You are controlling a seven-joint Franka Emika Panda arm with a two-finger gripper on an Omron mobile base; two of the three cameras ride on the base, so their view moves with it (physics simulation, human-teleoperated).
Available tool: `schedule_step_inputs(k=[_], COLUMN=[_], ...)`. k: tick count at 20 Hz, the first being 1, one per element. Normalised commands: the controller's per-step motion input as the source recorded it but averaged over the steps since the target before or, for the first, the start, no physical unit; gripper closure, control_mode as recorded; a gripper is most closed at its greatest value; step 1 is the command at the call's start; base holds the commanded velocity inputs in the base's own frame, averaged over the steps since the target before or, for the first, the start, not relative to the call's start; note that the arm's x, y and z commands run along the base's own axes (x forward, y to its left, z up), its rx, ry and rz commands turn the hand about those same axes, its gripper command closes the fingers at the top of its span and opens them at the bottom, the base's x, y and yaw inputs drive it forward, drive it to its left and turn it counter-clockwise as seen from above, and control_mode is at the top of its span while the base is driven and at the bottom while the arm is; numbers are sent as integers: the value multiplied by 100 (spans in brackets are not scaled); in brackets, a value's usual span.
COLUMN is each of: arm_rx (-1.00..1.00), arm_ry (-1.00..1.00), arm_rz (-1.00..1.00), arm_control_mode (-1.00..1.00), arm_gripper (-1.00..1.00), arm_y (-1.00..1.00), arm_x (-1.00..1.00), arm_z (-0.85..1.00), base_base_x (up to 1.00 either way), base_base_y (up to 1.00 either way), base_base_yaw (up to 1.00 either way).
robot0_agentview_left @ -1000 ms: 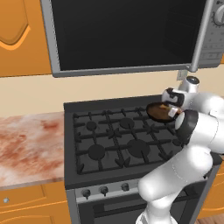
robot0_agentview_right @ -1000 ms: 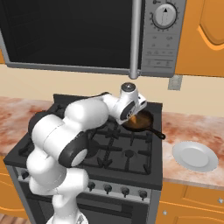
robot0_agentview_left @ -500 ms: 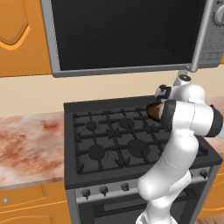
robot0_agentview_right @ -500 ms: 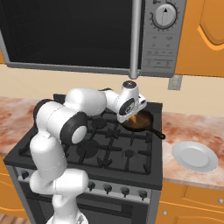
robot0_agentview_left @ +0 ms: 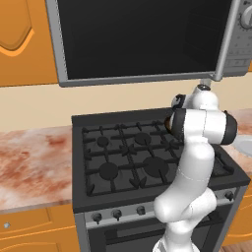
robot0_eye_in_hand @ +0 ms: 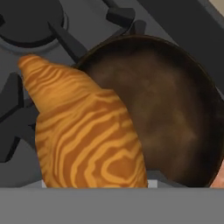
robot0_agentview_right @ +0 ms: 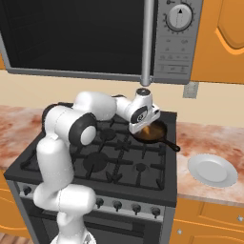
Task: Pick the croissant and place it on the pan. Then turn on the stove to warm the croissant.
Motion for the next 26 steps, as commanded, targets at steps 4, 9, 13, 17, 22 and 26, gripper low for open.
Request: schedule_step_inputs(k=[4, 9, 13, 17, 22, 26], arm_rx=[0, 0, 0, 0, 0, 0], arm_ry=[4, 4, 4, 5, 5, 3], arm_rz=[0, 0, 0, 0, 0, 0], arm_control_mode=[-100, -100, -100, -100, -100, -100], arm_gripper=[100, 100, 100, 100, 100, -100], arm_y=[0, 0, 0, 0, 0, 0], arm_x=[19, 20, 19, 24, 25, 24], arm_z=[-24, -21, -22, -23, -20, -6], base_base_x=[0, 0, 0, 0, 0, 0], base_base_y=[0, 0, 0, 0, 0, 0], base_base_yaw=[0, 0, 0, 0, 0, 0])
